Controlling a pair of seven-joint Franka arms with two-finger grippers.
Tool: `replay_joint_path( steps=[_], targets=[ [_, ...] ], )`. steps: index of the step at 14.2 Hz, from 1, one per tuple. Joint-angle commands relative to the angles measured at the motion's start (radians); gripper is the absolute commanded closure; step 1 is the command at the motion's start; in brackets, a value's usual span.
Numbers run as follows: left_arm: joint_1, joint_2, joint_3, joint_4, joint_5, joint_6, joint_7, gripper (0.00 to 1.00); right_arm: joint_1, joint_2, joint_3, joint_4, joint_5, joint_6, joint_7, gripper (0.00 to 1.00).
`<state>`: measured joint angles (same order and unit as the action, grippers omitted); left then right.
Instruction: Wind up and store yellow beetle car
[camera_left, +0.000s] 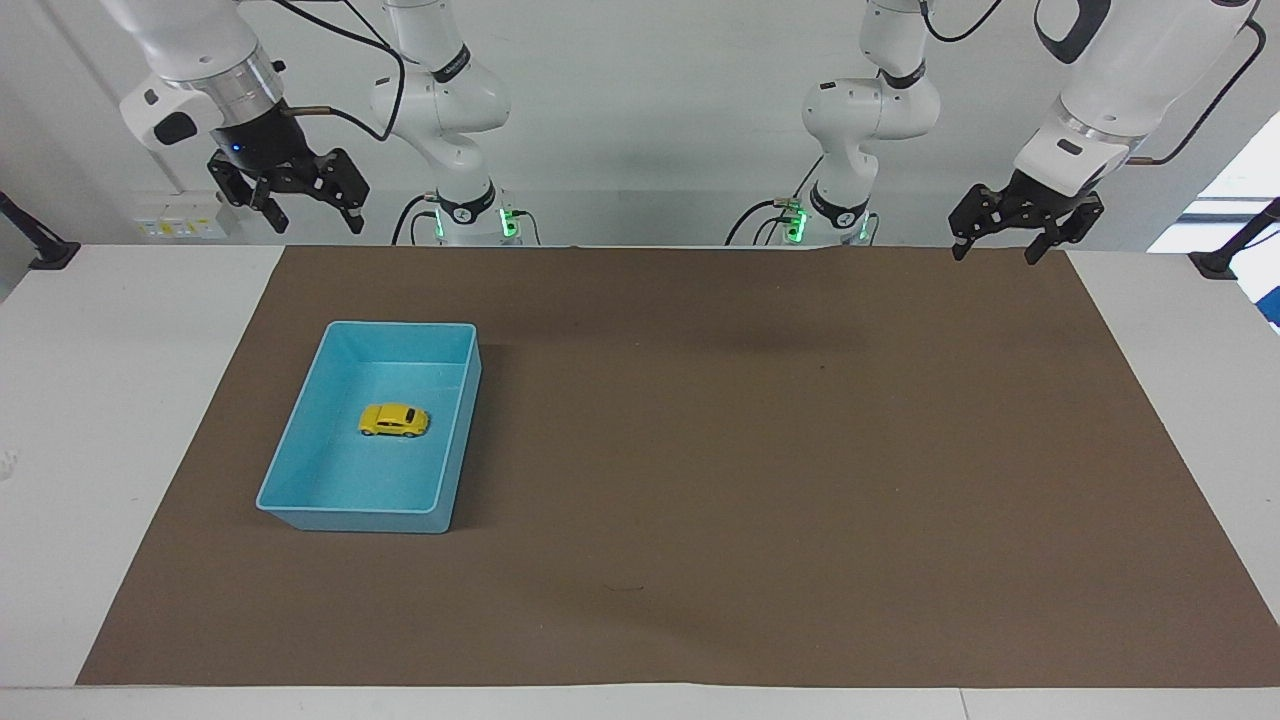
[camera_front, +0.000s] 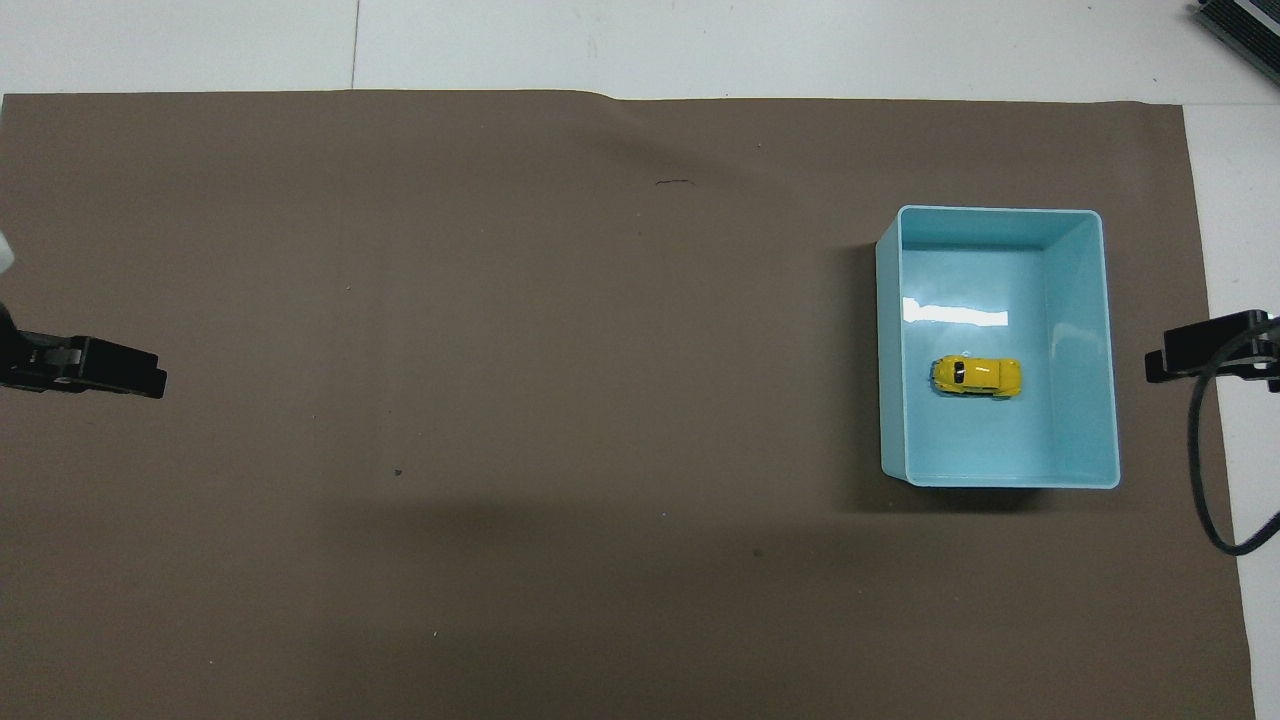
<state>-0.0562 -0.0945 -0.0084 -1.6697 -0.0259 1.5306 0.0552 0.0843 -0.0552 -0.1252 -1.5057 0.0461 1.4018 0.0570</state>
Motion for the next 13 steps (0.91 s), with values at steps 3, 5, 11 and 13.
replay_joint_path(
  steps=[3, 5, 11, 13],
  targets=[
    [0.016, -0.005, -0.01, 0.005, 0.006, -0.006, 0.005, 0.0, -0.006, 0.006, 0.047, 0.035, -0.028, -0.02, 0.038, 0.0],
    [0.016, -0.005, -0.01, 0.005, 0.006, -0.006, 0.005, 0.0, -0.008, 0.006, 0.045, 0.032, -0.031, 0.038, 0.038, 0.0],
    [0.016, -0.005, -0.01, 0.005, 0.006, -0.006, 0.006, 0.0, -0.006, 0.005, 0.044, 0.022, -0.045, 0.077, 0.027, 0.0],
    [0.016, -0.005, -0.01, 0.005, 0.006, -0.006, 0.005, 0.0, -0.006, 0.005, 0.044, 0.022, -0.043, 0.08, 0.021, 0.0]
  ],
)
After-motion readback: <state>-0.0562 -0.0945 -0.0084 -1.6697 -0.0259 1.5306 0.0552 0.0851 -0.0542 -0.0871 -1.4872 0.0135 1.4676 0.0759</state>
